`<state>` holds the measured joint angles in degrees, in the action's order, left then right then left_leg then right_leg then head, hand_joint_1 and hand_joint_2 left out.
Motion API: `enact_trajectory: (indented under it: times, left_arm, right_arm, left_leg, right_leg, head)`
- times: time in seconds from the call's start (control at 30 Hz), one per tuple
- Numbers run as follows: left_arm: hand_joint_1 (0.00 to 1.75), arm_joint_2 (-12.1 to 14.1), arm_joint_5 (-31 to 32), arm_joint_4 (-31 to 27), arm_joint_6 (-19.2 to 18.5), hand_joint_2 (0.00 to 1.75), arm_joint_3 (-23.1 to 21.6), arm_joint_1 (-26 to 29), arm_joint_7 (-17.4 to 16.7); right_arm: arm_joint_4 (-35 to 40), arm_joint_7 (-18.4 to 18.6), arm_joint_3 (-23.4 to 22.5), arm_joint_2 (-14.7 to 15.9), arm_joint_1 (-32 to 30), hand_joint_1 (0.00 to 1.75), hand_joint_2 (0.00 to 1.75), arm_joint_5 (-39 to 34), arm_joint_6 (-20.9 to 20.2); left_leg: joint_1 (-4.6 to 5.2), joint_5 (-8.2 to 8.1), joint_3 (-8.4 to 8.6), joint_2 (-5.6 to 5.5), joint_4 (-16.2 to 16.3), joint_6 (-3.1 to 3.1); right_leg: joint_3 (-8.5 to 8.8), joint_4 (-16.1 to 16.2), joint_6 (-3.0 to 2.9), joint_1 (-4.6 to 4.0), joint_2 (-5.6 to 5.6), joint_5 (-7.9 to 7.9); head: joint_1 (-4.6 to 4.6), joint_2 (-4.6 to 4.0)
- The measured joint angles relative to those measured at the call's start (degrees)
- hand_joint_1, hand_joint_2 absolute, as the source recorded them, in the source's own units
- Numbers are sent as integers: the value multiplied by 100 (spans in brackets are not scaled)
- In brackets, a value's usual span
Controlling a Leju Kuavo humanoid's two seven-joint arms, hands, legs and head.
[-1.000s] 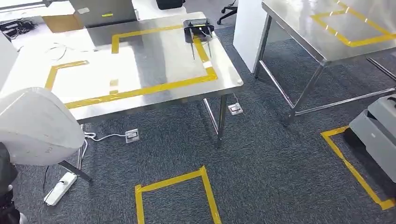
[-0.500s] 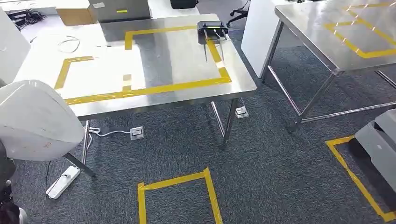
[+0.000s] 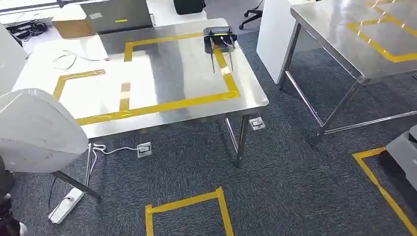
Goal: Take the parts from the cabinet and place them on the table.
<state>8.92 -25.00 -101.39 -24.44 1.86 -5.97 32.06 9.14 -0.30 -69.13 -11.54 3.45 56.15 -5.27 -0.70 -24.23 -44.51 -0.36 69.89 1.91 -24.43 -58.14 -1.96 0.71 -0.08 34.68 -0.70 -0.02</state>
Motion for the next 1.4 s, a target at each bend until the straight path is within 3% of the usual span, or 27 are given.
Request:
enact_trajectory:
  times: [0.03, 0.07, 0.17, 0.2, 0.27, 0.3, 0.33, 0.37, 0.43, 0.47, 0.5, 0.53, 0.6, 0.67, 0.7, 0.73, 0.8, 0.83, 0.93, 0.97, 1.0, 1.03, 1.1, 1.17, 1.27, 1.33, 1.4]
  left_arm:
    - [175, 13, 11, 0, 2, 175, 0, 10, 24]
    - [175, 17, 11, 2, 2, 175, 0, 22, 42]
    - [175, 44, 13, 0, 2, 175, 2, 59, 57]
    - [175, 44, 13, -11, 2, 175, 2, 55, 61]
    - [175, 48, 11, -37, 2, 175, 2, 76, 74]
    - [175, 48, 11, -35, 2, 175, 2, 75, 81]
    - [175, 46, 13, -33, 2, 175, 2, 82, 70]
    - [175, 44, 13, -24, 2, 175, 0, 90, 68]
    - [175, 44, 13, -20, 2, 175, 0, 90, 68]
    - [175, 44, 13, -13, 2, 175, 0, 90, 68]
    - [175, 44, 13, -2, 2, 175, 0, 91, 68]
    - [175, 44, 13, 13, 2, 175, 0, 93, 66]
    - [175, 39, 31, 57, 0, 175, 0, 99, 72]
    - [175, 48, 35, 50, -4, 175, -4, 85, 68]
    - [175, 52, 28, 33, -9, 175, -7, 69, 77]
    - [175, 63, 33, 24, -3, 175, -7, 32, 86]
    - [175, 68, 98, 44, 116, 175, -15, 8, 61]
    - [175, 68, 159, 63, 227, 175, -15, 6, 31]
    - [175, 70, 357, 149, 503, 175, -17, 0, -151]
    - [175, 81, 478, 205, 596, 175, -17, -15, -225]
    - [175, 116, 650, 312, 694, 175, -22, -58, -280]
    - [175, 183, 849, 466, 786, 175, -22, -136, -310]
    - [175, 324, 1490, 913, 1118, 175, -31, -386, -282]
    - [175, 506, 2664, 1781, 1796, 175, -57, -957, -201]
    - [175, 752, 4716, 3502, 3318, 175, -172, -2138, -111]
    - [175, 785, 5485, 4678, 3791, 175, -357, -3013, -125]
    - [175, 743, 6036, 5671, 4037, 175, -648, -3563, -164]
  right_arm:
    - [0, -20, 0, 0, -7, 0, 0, 2, -9]
    - [0, -35, 0, -4, -37, 0, 0, 2, -17]
    - [-4, -50, -2, -15, -10, 0, 0, 2, -33]
    - [-4, -57, -2, -15, 7, 0, 0, 2, -44]
    - [-2, -59, -4, -4, 51, 0, 0, 2, -57]
    - [-2, -73, -2, -4, 55, 0, 0, 2, -57]
    - [-2, -72, 0, -4, 61, 0, 0, 2, -66]
    - [-2, -70, 0, 0, 57, 0, 0, 2, -63]
    - [-2, -55, -2, 2, 17, 0, 0, 2, -55]
    - [-2, -50, -4, 4, -15, 0, 0, 2, -44]
    - [-2, -35, -4, 4, -40, 0, 0, 2, -22]
    - [-2, -29, -4, 9, -60, 0, 0, 2, 2]
    - [-4, -29, -4, 7, -137, 0, 0, 2, 2]
    - [-4, -13, -9, 7, -101, 0, 0, 7, 0]
    - [-2, -18, -9, 9, -78, 0, 0, 9, 2]
    - [-2, -20, -9, 9, -34, 0, 0, 7, 4]
    - [-2, -33, -9, 13, -2, 0, 0, 2, 4]
    - [-2, -44, -7, 13, 25, 0, 0, 2, 7]
    - [-2, -40, -9, 13, 24, 0, 0, 2, 11]
    - [-2, -40, -9, 13, 21, 0, 0, 4, 11]
    - [-2, -37, -9, 11, 13, 0, 0, 20, 11]
    - [-2, -33, -11, 9, 7, 0, 0, 44, 4]
    - [-4, -22, -9, 0, -20, 0, 0, 123, -2]
    - [-2, -20, 4, 9, 28, 0, 0, 212, -20]
    - [2, -55, 22, 59, 86, 0, 0, 313, -90]
    - [2, -57, 44, 70, 99, 0, 0, 339, -92]
    - [2, 15, 59, 85, 122, 0, 0, 341, -76]
  left_leg:
    - [34, 479, 163, 8, -631, -64]
    - [79, 638, 241, 44, -956, -129]
    - [125, 239, 475, 42, -1003, -210]
    - [110, 139, 555, 25, -1039, -251]
    - [63, 21, 866, 3, -1206, -302]
    - [48, -63, 1013, 4, -1278, -331]
    - [44, -132, 1138, -3, -1328, -329]
    - [39, -222, 1276, -17, -1365, -331]
    - [21, -439, 1576, -71, -1400, -306]
    - [11, -560, 1736, -95, -1401, -294]
    - [1, -690, 1895, -107, -1401, -279]
    - [-9, -818, 2055, -112, -1401, -258]
    - [17, -1137, 2255, -133, -1327, -190]
    - [31, -1367, 2479, -137, -1474, -110]
    - [17, -1195, 2535, -156, -1269, -40]
    - [4, -995, 2386, -155, -950, -27]
    - [-3, -637, 1822, -54, 8, 8]
    - [-2, -764, 1517, -35, 312, 8]
    - [-2, -1861, 893, -26, 457, 36]
    - [-2, -2111, 758, -20, 368, 20]
    - [-2, -2032, 664, -9, 122, -2]
    - [-2, -1636, 631, 1, -237, -17]
    - [16, -84, 563, 16, -1039, -88]
    - [29, 110, 577, 12, -1006, -91]
    - [-21, 155, 600, -11, -1012, -149]
    - [-17, 103, 618, -21, -1012, -229]
    - [5, 34, 658, -22, -1012, -268]
  right_leg:
    - [162, 33, 10, -6, -1, 106]
    - [243, 92, 15, 9, -9, 196]
    - [564, 299, 144, -26, -49, 295]
    - [521, 132, 176, -40, -56, 98]
    - [22, -830, 227, -37, -30, -380]
    - [-336, -1313, 246, -31, -17, -451]
    - [-645, -1615, 268, -24, -5, -324]
    - [-909, -1741, 278, -21, -3, -37]
    - [-1326, -1646, 321, -16, -4, 639]
    - [-1478, -1467, 332, -12, -3, 801]
    - [-1593, -1187, 344, -6, -3, 713]
    - [-1672, -851, 346, 6, -5, 315]
    - [-1821, -75, 348, 29, -44, -1485]
    - [-1691, -291, 225, -25, -58, -1241]
    - [-1601, -271, 158, -2, -37, -1169]
    - [-1473, -268, 94, -8, -39, -1118]
    - [-1262, -175, -3, 9, -30, -1030]
    - [-1142, -114, -29, 8, -14, -963]
    - [-734, 38, -21, 6, 23, -733]
    - [-608, 55, -21, 7, 33, -649]
    - [-471, 61, -25, 8, 42, -543]
    - [-350, 60, -16, 7, 46, -445]
    - [-231, 22, 28, -13, 56, -275]
    - [-220, -39, 116, -49, 61, -73]
    - [-131, -50, 207, -46, 54, 50]
    - [-464, -628, 247, -54, 46, 288]
    - [-1118, -1570, 265, -43, 40, 580]
  head:
    - [0, 0]
    - [4, 2]
    - [7, 0]
    - [-2, 0]
    - [-11, 0]
    - [-13, 0]
    - [-33, 0]
    - [-33, 0]
    - [-42, 2]
    - [-44, 0]
    - [-50, 0]
    - [-52, 2]
    - [-48, 0]
    - [-11, 0]
    - [-22, 2]
    - [-15, 0]
    - [20, 2]
    - [15, 2]
    - [24, 2]
    - [24, 2]
    - [22, 2]
    - [24, 2]
    - [37, 2]
    - [33, 2]
    - [33, 2]
    - [15, 2]
    - [9, 2]
